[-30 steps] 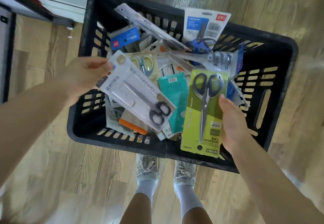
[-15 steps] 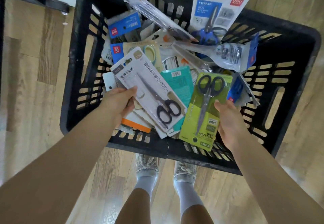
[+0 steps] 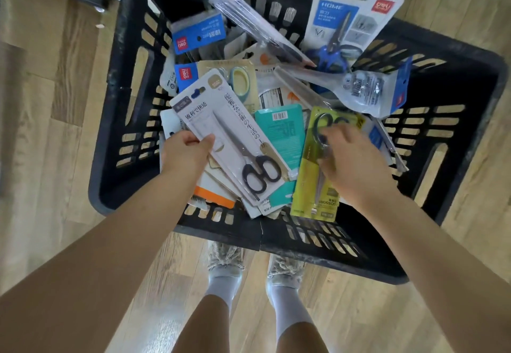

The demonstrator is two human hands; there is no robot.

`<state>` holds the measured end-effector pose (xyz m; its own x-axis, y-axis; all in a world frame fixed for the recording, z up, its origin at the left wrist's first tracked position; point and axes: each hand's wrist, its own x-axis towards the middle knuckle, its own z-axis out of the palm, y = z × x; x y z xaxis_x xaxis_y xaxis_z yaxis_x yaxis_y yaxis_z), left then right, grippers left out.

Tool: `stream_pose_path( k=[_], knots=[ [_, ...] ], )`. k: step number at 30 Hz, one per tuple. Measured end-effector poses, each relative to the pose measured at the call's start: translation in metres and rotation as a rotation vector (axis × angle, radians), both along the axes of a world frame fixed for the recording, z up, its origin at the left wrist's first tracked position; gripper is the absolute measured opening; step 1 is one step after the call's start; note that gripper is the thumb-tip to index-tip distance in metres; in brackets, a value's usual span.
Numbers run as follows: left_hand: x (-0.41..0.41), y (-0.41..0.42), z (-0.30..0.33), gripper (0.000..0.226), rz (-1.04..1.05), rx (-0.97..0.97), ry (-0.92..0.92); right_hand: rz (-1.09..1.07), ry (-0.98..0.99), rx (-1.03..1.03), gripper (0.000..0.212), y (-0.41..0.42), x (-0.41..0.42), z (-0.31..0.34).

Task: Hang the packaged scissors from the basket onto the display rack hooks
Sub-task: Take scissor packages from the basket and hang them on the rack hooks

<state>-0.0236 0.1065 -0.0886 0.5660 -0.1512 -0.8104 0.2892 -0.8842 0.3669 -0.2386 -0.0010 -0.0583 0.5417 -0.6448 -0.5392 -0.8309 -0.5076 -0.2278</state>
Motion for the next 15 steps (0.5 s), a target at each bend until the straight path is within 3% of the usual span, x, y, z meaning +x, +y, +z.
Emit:
stream_pose_path(
  k=[3,5,11,15],
  knots=[
    [0.002,0.002,-0.001,0.019,-0.016,0.016,0.005,0.655,0.194,0.035,0.061,-0.011,0.016,-0.002],
    [0.002,0.003,-0.003,0.023,-0.032,0.03,-0.017,0.891,0.294,0.013,0.061,-0.01,0.024,-0.005],
    [0.003,0.002,0.002,0.018,0.08,-0.036,0.207,1.012,0.287,-0.068,0.055,-0.019,0.028,-0.026],
    [0.009,-0.002,0.005,0.013,-0.001,-0.062,0.203,1.097,0.31,-0.099,0.051,-0.022,0.032,-0.023]
  ],
)
